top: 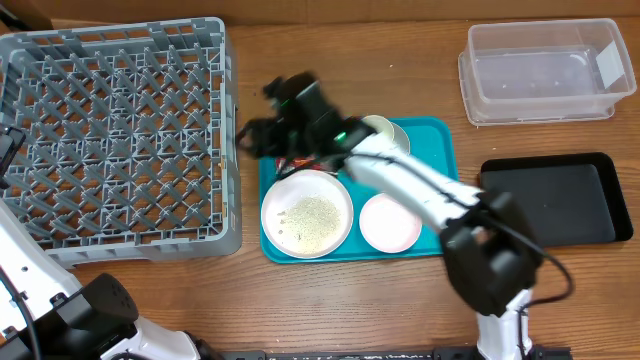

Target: Sort waste into correct bins and load items into the dishwasher

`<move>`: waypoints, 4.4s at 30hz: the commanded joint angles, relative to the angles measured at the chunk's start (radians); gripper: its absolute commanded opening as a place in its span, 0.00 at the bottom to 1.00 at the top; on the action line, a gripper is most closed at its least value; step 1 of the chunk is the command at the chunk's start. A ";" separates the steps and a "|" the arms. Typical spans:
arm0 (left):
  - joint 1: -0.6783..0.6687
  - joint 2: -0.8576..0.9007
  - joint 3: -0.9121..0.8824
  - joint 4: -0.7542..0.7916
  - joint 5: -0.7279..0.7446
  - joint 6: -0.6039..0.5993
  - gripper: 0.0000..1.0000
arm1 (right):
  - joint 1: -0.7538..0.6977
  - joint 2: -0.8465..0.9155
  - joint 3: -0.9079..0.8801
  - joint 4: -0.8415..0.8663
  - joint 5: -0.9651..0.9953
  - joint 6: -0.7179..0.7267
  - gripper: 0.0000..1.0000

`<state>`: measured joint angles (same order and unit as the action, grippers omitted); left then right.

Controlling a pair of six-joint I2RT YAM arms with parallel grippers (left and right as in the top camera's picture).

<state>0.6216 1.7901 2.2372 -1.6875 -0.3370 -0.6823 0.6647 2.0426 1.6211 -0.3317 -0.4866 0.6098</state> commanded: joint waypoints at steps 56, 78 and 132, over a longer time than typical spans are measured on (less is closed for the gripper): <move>-0.002 0.009 0.003 0.006 -0.016 -0.021 1.00 | -1.117 -0.426 0.081 -0.829 0.407 -0.165 1.00; -0.483 0.009 -0.089 0.001 1.043 0.476 1.00 | -1.117 -0.426 0.081 -0.830 0.407 -0.165 1.00; -1.597 0.540 -0.370 0.589 0.472 0.158 0.04 | -1.117 -0.426 0.081 -0.829 0.407 -0.165 1.00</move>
<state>-0.9649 2.3131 1.8977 -1.1130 0.1398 -0.5159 -0.4511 1.6188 1.6890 -1.1641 -0.0788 0.4412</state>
